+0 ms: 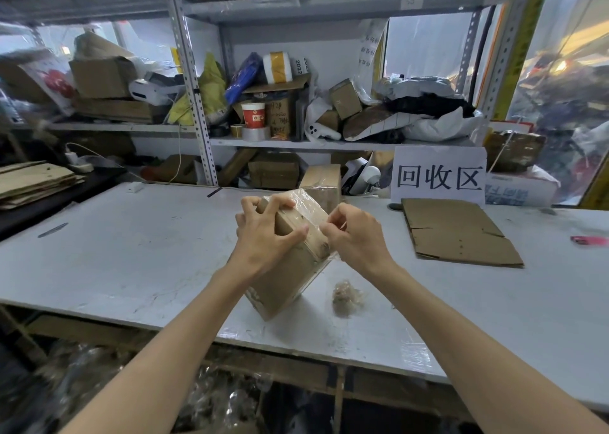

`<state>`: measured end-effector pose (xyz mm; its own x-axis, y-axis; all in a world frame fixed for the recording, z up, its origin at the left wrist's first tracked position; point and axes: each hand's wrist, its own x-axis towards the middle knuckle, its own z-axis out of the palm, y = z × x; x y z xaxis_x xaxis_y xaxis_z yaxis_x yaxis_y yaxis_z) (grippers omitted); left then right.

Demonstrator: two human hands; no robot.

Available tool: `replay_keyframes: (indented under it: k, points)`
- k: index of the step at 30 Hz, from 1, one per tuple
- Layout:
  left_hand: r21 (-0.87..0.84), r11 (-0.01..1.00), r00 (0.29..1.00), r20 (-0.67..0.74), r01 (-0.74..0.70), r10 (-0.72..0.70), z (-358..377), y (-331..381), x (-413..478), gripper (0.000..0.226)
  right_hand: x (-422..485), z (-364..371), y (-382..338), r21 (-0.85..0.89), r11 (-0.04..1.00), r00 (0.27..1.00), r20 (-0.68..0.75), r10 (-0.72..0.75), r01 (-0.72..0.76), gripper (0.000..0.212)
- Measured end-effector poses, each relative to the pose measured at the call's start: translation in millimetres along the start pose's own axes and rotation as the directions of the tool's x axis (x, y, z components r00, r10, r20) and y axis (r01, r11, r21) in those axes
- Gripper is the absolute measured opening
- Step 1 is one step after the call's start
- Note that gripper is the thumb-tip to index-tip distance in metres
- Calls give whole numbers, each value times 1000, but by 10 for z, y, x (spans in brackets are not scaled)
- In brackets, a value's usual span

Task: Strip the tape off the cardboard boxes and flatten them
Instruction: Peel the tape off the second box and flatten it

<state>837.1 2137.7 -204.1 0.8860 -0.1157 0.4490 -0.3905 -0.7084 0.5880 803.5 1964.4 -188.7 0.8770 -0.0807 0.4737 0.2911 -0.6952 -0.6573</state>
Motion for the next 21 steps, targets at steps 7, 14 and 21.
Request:
replay_keyframes:
  k: [7,14,21]
  points:
    - [44,999,999,52,-4,2,-71,-8,-33,52,63,58,-65,-136,987,997,19,-80,81,20]
    - [-25,999,998,47,-43,44,-97,-133,-85,49,138,137,-57,153,987,996,82,39,-51,30]
    - [0,1000,999,47,13,-13,-125,-141,-41,52,140,120,-28,362,931,995,-64,76,-48,19]
